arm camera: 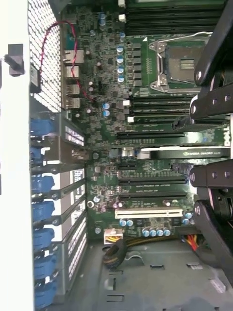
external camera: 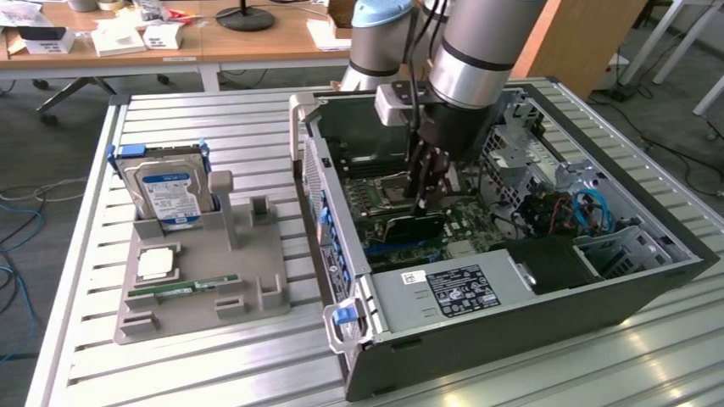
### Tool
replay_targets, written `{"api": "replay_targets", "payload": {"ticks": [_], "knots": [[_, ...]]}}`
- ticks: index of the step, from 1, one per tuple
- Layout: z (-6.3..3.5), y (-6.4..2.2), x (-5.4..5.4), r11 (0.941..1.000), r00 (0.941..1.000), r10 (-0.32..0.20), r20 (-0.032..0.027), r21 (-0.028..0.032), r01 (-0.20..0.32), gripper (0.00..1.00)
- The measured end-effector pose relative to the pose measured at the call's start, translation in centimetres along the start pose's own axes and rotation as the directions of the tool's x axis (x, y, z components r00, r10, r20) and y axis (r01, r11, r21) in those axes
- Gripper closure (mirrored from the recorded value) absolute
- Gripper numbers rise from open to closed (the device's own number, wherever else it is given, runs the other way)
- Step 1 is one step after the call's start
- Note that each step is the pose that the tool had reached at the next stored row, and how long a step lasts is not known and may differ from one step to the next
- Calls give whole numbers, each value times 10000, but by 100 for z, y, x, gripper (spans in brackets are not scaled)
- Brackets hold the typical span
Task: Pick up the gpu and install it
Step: 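Insert the gpu into the slot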
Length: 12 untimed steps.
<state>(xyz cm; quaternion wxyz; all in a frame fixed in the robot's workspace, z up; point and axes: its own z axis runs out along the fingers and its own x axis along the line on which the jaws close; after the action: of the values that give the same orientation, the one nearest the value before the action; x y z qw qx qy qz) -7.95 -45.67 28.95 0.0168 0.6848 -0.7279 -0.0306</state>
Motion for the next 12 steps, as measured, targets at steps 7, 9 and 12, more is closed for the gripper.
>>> {"api": "replay_targets", "payload": {"ticks": [7,9,12], "knots": [[-67,24,-38,9993,10000,-19,13,383,18,60],[-79,35,-41,9989,10000,-28,16,478,27,60],[-96,56,-41,9984,10000,-41,3,559,41,60]]}}
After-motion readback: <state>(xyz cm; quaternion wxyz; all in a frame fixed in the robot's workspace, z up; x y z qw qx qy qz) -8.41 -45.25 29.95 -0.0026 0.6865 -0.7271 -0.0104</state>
